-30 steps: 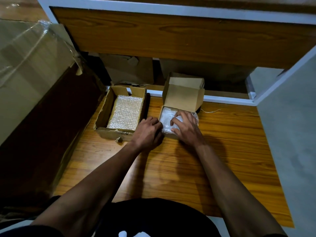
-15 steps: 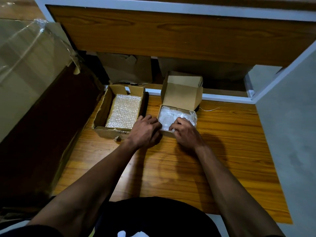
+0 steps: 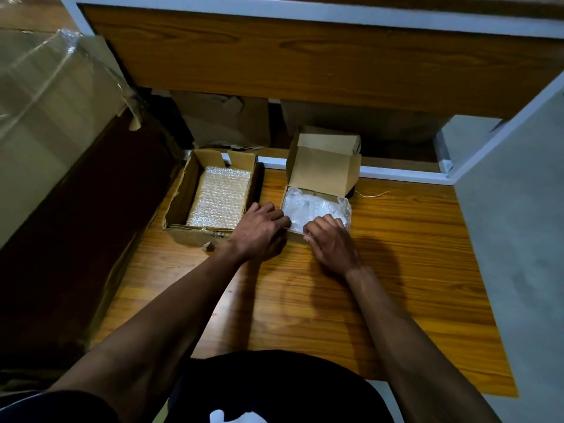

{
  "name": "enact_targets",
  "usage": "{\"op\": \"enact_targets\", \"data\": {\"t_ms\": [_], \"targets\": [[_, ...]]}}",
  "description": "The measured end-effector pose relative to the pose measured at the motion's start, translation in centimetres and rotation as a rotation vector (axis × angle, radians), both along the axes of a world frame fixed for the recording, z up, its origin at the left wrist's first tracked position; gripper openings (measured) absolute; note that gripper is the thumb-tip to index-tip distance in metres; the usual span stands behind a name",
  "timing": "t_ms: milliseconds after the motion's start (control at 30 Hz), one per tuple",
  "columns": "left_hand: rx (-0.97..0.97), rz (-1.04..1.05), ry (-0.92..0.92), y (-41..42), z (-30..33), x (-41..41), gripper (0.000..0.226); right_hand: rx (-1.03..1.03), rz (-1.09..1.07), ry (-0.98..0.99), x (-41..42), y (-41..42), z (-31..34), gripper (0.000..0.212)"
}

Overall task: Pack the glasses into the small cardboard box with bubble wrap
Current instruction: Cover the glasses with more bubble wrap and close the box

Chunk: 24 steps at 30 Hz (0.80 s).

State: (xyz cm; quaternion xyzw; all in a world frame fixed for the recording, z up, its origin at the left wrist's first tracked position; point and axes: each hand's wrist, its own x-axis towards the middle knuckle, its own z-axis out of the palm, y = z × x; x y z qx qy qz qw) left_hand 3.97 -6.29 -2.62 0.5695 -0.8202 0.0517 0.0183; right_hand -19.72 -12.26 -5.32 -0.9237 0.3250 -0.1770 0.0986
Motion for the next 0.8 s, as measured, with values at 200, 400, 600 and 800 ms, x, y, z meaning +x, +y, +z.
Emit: {"op": "enact_targets", "data": {"t_ms": [200, 400, 600, 800], "targets": [[0.011, 0.038, -0.010, 0.0, 0.0, -0.2, 0.051, -0.030, -0.062, -0.005, -0.8, -0.3, -0.6, 0.016], [0.014, 0.031, -0.050, -0.3, 0.1, -0.2, 0.053, -0.123, -0.081, 0.027, -1.0, 0.1, -0.7, 0.017], [0.013, 0.019, -0.005, -0.4, -0.2, -0.4, 0.054, -0.133, -0.138, 0.019, -2.5, 0.5, -1.4, 0.012], [-0.001, 0.028, 0.019, -0.5, -0.7, -0.4, 0.050, -0.079, -0.180, 0.058, -2.7, 0.4, -0.6, 0.012]]}}
